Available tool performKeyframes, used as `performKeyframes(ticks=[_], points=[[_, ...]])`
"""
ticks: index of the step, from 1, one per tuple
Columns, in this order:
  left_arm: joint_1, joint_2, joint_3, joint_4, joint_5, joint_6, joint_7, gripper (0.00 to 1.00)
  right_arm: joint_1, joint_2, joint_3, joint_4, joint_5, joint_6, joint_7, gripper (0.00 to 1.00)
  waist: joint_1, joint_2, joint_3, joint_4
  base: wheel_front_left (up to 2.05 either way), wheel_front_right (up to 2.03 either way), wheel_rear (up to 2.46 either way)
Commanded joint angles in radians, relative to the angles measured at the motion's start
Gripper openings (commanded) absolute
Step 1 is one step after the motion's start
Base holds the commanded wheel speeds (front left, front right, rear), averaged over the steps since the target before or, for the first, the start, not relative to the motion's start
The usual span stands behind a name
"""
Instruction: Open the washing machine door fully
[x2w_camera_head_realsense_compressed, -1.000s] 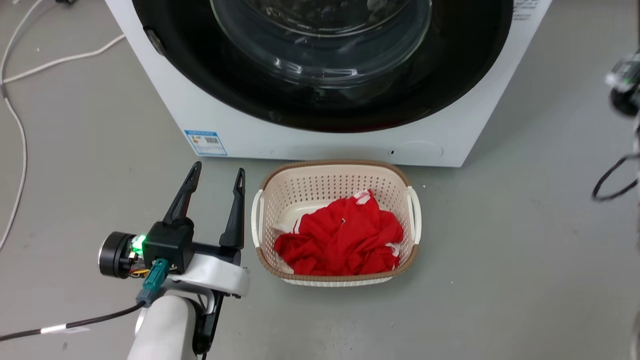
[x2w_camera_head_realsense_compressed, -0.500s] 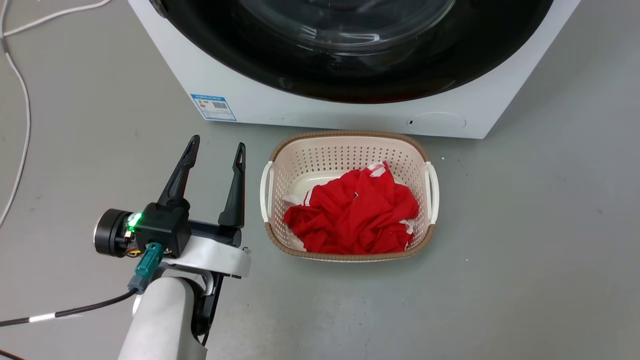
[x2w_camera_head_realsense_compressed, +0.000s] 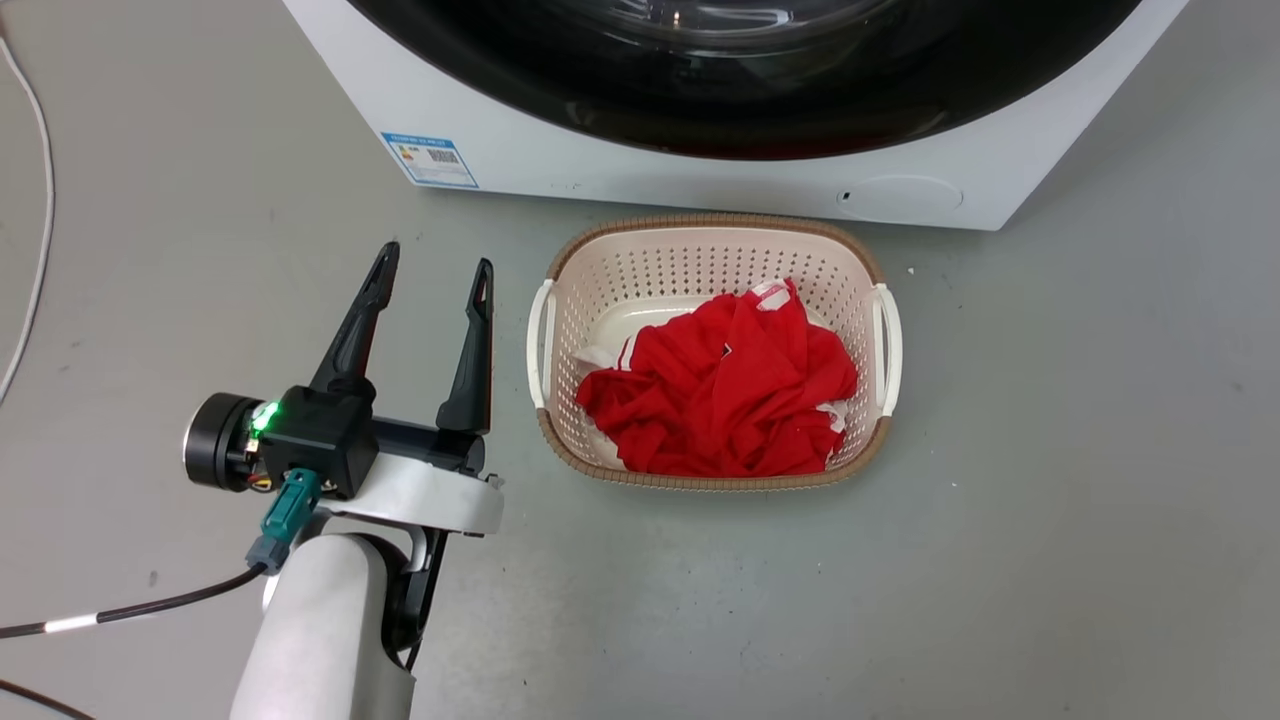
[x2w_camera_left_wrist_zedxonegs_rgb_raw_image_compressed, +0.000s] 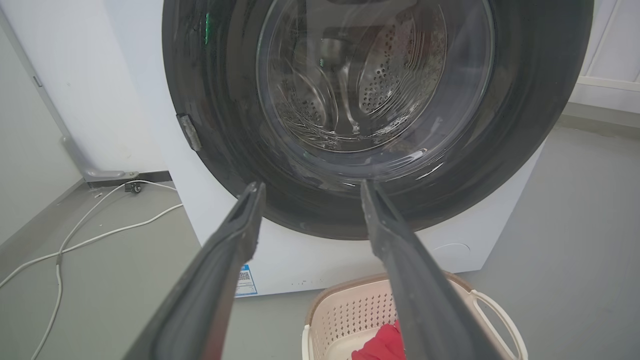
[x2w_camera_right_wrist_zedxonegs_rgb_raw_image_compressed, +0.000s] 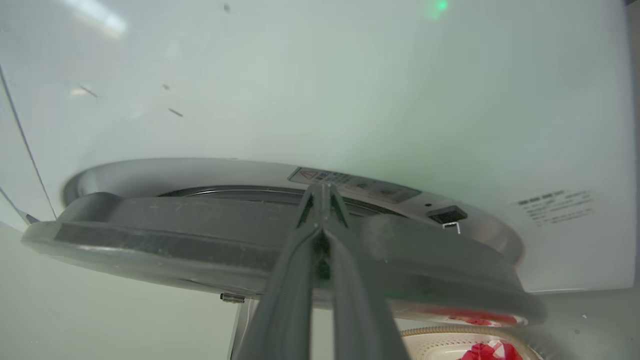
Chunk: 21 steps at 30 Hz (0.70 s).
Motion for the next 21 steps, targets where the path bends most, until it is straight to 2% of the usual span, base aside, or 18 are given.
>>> performKeyframes(ticks=[1, 9, 21], points=[[-0.015, -0.005, 0.0, -0.002, -0.001, -0.003, -0.003, 1.0, -0.017, 0.004, -0.002, 0.008, -0.005, 0.0, 0.002, 0.0, -0.0002, 0.0, 0.009, 0.003, 0.0, 0.0, 0.0], [-0.024, -0.01, 0.001, 0.001, -0.005, -0.009, -0.003, 1.0, -0.03, 0.011, -0.031, 0.017, -0.005, 0.0, 0.062, 0.0, -0.0002, 0.0, 0.031, 0.008, 0.0, 0.0, 0.0], [-0.03, -0.014, 0.012, 0.008, 0.015, -0.009, -0.003, 1.0, 0.001, 0.021, -0.055, 0.004, 0.039, 0.0, 0.264, 0.0, -0.0002, 0.0, 0.016, -0.006, 0.0, 0.0, 0.0]])
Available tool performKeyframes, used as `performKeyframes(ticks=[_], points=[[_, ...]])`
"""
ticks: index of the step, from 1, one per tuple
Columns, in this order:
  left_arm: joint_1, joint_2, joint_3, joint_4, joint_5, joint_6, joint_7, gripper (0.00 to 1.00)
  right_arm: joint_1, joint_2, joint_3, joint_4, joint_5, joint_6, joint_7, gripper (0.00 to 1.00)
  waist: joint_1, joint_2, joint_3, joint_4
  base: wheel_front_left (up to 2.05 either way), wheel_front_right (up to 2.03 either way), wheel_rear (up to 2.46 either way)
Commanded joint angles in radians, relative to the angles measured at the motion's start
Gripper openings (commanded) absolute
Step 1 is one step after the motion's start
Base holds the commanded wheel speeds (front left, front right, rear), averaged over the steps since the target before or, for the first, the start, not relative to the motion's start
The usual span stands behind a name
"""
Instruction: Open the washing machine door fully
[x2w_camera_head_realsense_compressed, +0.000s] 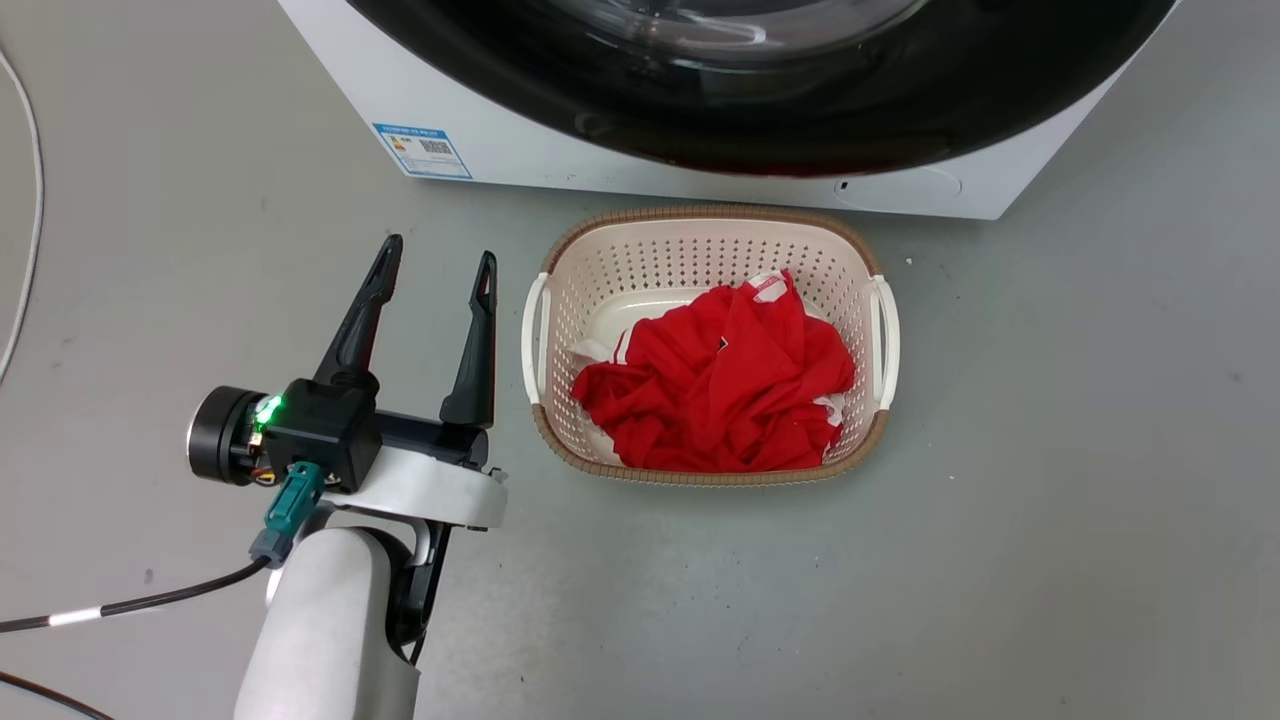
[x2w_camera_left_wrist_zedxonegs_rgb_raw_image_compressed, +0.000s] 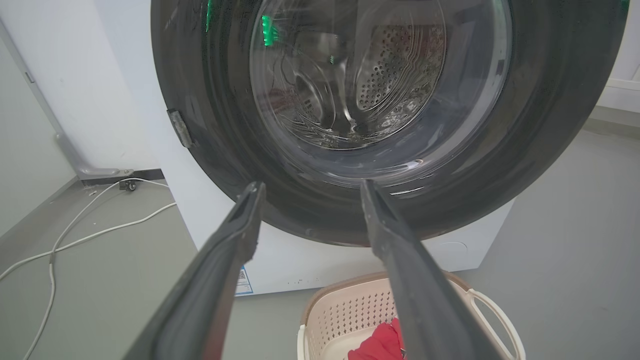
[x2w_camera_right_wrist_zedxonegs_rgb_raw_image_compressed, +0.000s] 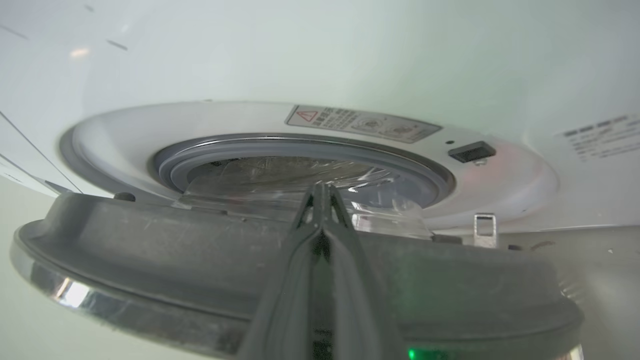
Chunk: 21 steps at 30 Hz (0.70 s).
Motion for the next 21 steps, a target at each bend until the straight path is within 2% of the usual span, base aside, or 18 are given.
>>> performKeyframes(ticks=[1, 11, 17, 21], points=[[-0.015, 0.001, 0.004, 0.003, 0.007, -0.001, -0.003, 1.0, 0.029, 0.02, -0.001, -0.008, 0.01, 0.0, 0.031, 0.0, -0.0001, 0.0, -0.009, -0.003, 0.0, 0.0, 0.0], [0.037, -0.003, -0.004, 0.033, 0.018, 0.005, -0.003, 1.0, 0.155, 0.031, -0.034, -0.072, 0.1, 0.0, 0.247, 0.0, -0.0001, 0.0, -0.118, -0.005, 0.0, 0.0, 0.0], [0.069, -0.005, -0.019, 0.051, 0.018, 0.013, -0.003, 1.0, 0.249, 0.036, -0.039, -0.116, 0.129, 0.0, 0.32, 0.0, -0.0001, 0.0, -0.183, -0.001, 0.0, 0.0, 0.0], [0.101, -0.007, -0.027, 0.064, 0.019, 0.019, -0.002, 1.0, 0.351, 0.061, -0.039, -0.179, 0.156, 0.0, 0.376, 0.0, -0.0001, 0.0, -0.24, -0.002, 0.0, 0.0, 0.0]])
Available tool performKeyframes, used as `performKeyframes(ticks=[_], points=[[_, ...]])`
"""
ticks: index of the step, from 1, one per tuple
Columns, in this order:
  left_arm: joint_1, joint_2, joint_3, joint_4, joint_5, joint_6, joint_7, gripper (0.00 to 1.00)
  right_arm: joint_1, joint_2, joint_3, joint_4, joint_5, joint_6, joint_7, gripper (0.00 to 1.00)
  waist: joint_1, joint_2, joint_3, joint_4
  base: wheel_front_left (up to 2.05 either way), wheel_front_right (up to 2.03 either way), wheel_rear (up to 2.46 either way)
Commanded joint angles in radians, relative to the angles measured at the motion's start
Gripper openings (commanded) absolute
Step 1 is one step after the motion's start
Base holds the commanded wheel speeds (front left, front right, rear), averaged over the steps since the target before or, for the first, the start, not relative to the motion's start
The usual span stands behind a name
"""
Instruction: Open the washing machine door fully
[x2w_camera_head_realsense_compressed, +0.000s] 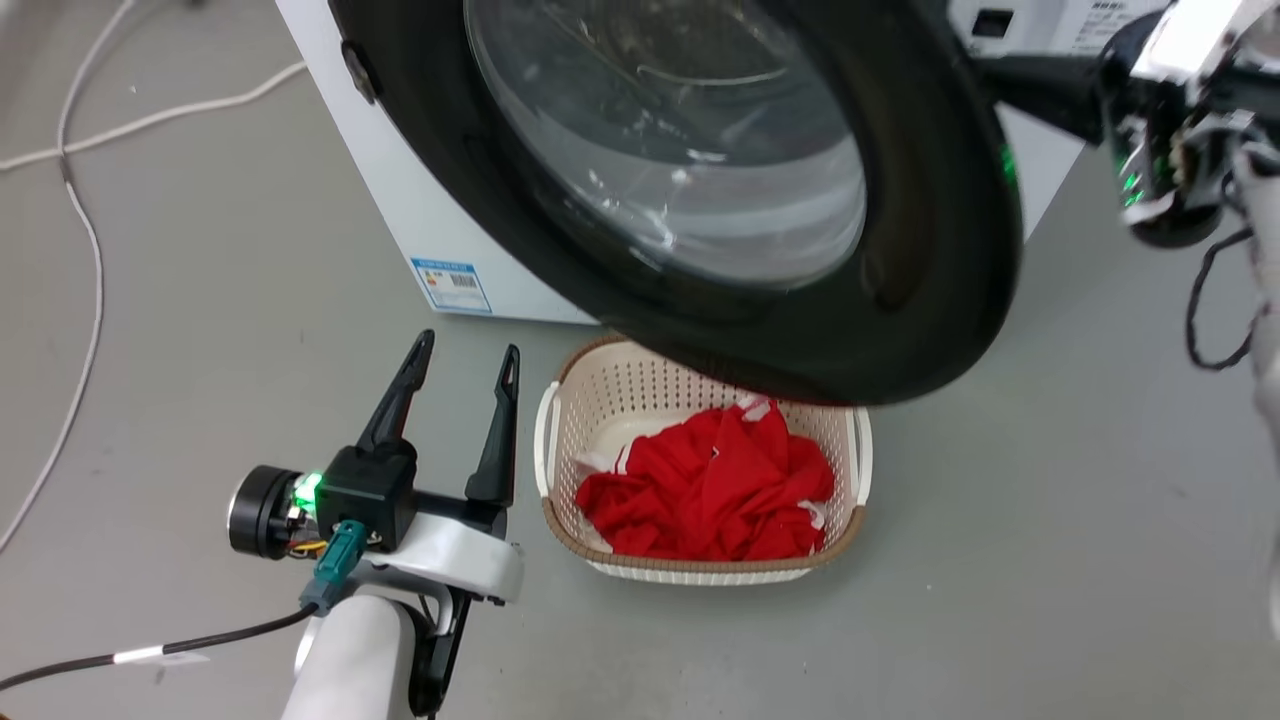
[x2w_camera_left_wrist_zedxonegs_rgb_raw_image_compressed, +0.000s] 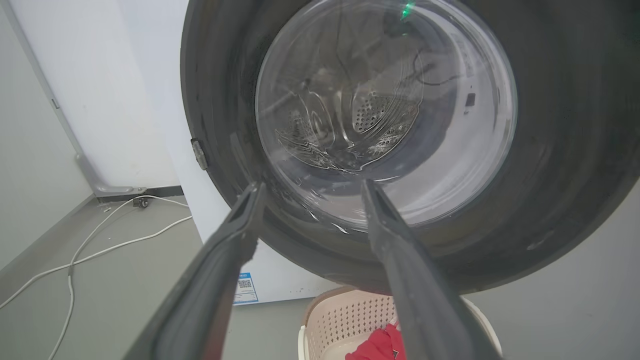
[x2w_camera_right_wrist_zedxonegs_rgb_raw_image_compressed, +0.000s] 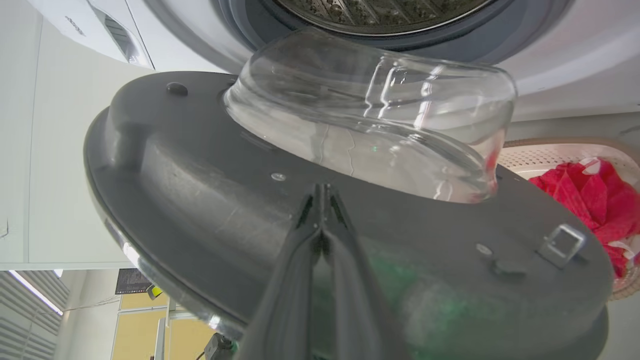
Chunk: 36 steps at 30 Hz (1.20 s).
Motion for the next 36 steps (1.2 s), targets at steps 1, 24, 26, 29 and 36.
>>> performKeyframes(ticks=[1, 24, 26, 29, 36], points=[[0.012, -0.001, 0.0, 0.004, 0.002, 0.002, -0.002, 1.0, 0.029, 0.019, 0.001, -0.013, 0.01, 0.0, 0.013, 0.0, 0.0, 0.0, -0.028, 0.0, 0.0, 0.0, 0.0], [0.058, -0.003, -0.029, 0.022, -0.006, 0.018, -0.002, 1.0, 0.374, 0.162, 0.072, -0.369, 0.153, 0.0, 0.183, 0.0, 0.0, 0.0, -0.108, -0.006, 0.0, 0.0, 0.0], [0.059, -0.003, -0.031, 0.023, -0.006, 0.018, -0.002, 1.0, 0.395, 0.163, 0.1, -0.398, 0.186, 0.0, 0.194, 0.0, 0.0, 0.0, -0.109, -0.005, 0.0, 0.0, 0.0], [0.062, -0.004, -0.032, 0.024, -0.011, 0.019, -0.002, 1.0, 0.428, 0.164, 0.156, -0.445, 0.225, 0.0, 0.186, 0.0, 0.0, 0.0, -0.111, -0.005, 0.0, 0.0, 0.0], [0.064, -0.004, -0.033, 0.023, -0.014, 0.021, -0.002, 1.0, 0.491, 0.161, 0.251, -0.535, 0.286, 0.0, 0.142, 0.0, 0.0, 0.0, -0.11, -0.008, 0.0, 0.0, 0.0]])
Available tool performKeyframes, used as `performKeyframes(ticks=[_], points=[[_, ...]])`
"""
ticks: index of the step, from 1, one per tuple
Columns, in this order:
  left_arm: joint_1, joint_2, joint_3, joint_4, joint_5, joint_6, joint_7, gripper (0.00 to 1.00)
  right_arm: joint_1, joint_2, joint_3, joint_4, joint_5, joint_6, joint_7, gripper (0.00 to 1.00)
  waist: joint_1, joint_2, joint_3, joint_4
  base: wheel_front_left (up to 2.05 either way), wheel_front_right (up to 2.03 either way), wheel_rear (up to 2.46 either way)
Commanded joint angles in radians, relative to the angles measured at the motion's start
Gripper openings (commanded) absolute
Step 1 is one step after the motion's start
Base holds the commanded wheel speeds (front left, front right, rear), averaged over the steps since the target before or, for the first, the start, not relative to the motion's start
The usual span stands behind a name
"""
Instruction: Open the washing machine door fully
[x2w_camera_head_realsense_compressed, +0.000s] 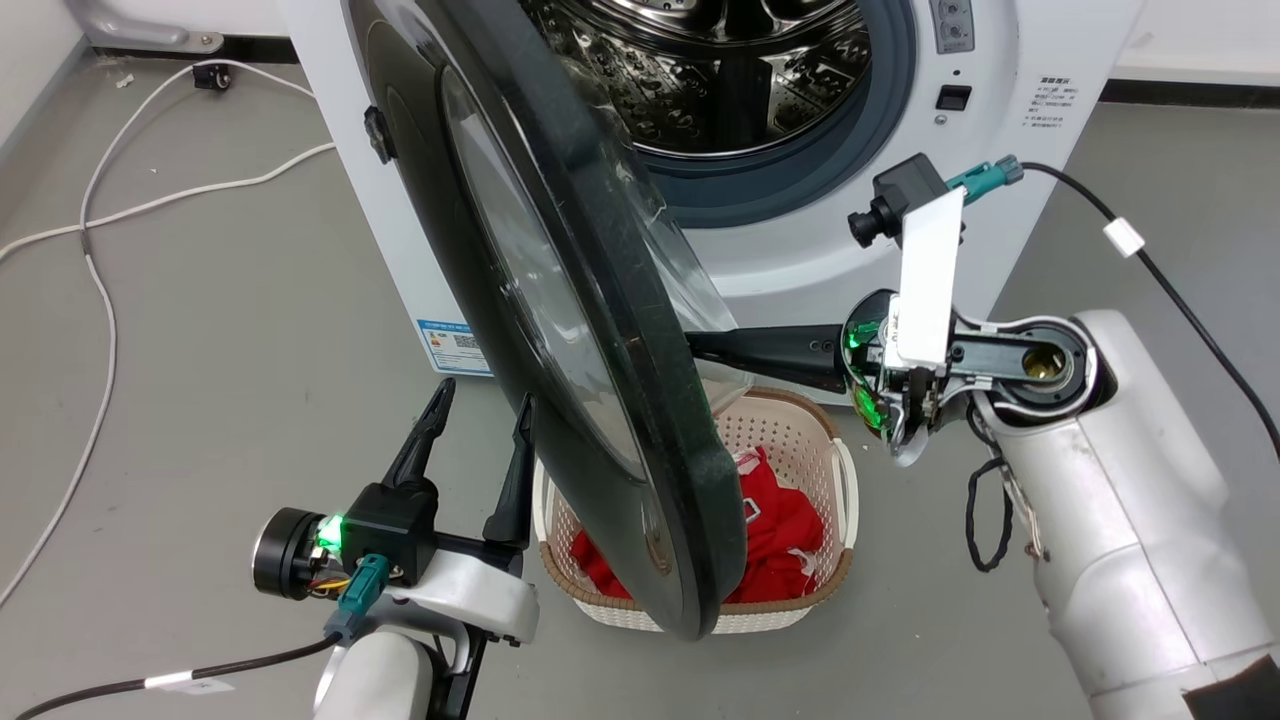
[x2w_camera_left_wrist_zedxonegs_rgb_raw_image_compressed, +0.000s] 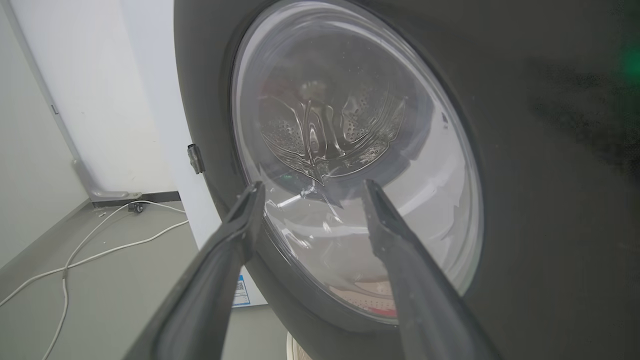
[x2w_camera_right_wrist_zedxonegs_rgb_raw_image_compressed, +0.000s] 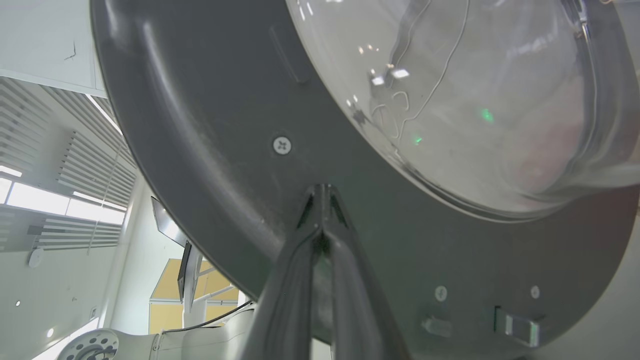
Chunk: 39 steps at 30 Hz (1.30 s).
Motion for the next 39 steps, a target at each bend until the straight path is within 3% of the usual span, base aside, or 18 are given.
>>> performKeyframes(ticks=[1, 5, 16, 22, 23, 27, 30, 39], points=[[0.006, -0.001, 0.002, -0.001, 0.002, 0.004, -0.002, 1.0, 0.024, 0.005, 0.007, -0.013, 0.008, 0.0, -0.015, 0.0, 0.0001, 0.0, 0.001, -0.001, 0.0, 0.0, 0.0], [0.009, -0.001, 0.006, -0.003, 0.002, 0.007, -0.002, 1.0, 0.054, 0.004, -0.022, -0.05, -0.015, 0.0, -0.127, 0.0, 0.0001, 0.0, 0.0, -0.006, 0.0, 0.0, 0.0], [0.033, 0.007, 0.025, -0.011, 0.007, 0.014, -0.002, 1.0, 0.233, 0.004, -0.203, -0.106, -0.088, 0.0, -0.582, 0.0, 0.0001, 0.0, -0.015, -0.036, 0.0, 0.0, 0.0], [0.053, 0.014, 0.041, -0.011, 0.007, 0.018, -0.002, 1.0, 0.384, 0.004, -0.259, -0.168, -0.082, 0.0, -0.713, 0.0, 0.0001, 0.0, -0.032, -0.051, 0.0, 0.0, 0.0], [0.066, 0.015, 0.043, -0.011, 0.008, 0.019, -0.002, 1.0, 0.463, 0.004, -0.272, -0.213, -0.081, 0.0, -0.783, 1.0, 0.0001, 0.0, -0.04, -0.055, 0.0, 0.0, 0.0], [0.072, 0.015, 0.043, -0.007, 0.008, 0.019, -0.002, 1.0, 0.556, 0.004, -0.271, -0.276, -0.097, 0.0, -0.901, 1.0, 0.0001, 0.0, -0.05, -0.057, 0.0, 0.0, 0.0], [0.081, 0.015, 0.044, -0.003, 0.008, 0.018, -0.002, 1.0, 0.612, 0.004, -0.254, -0.316, -0.177, 0.0, -0.996, 1.0, 0.0001, 0.0, -0.06, -0.06, 0.0, 0.0, 0.0], [0.086, 0.014, 0.045, -0.005, 0.01, 0.022, -0.002, 1.0, 0.681, -0.008, -0.268, -0.388, -0.686, 0.0, -1.256, 1.0, 0.0001, 0.0, -0.069, -0.065, 0.0, 0.0, 0.0]])
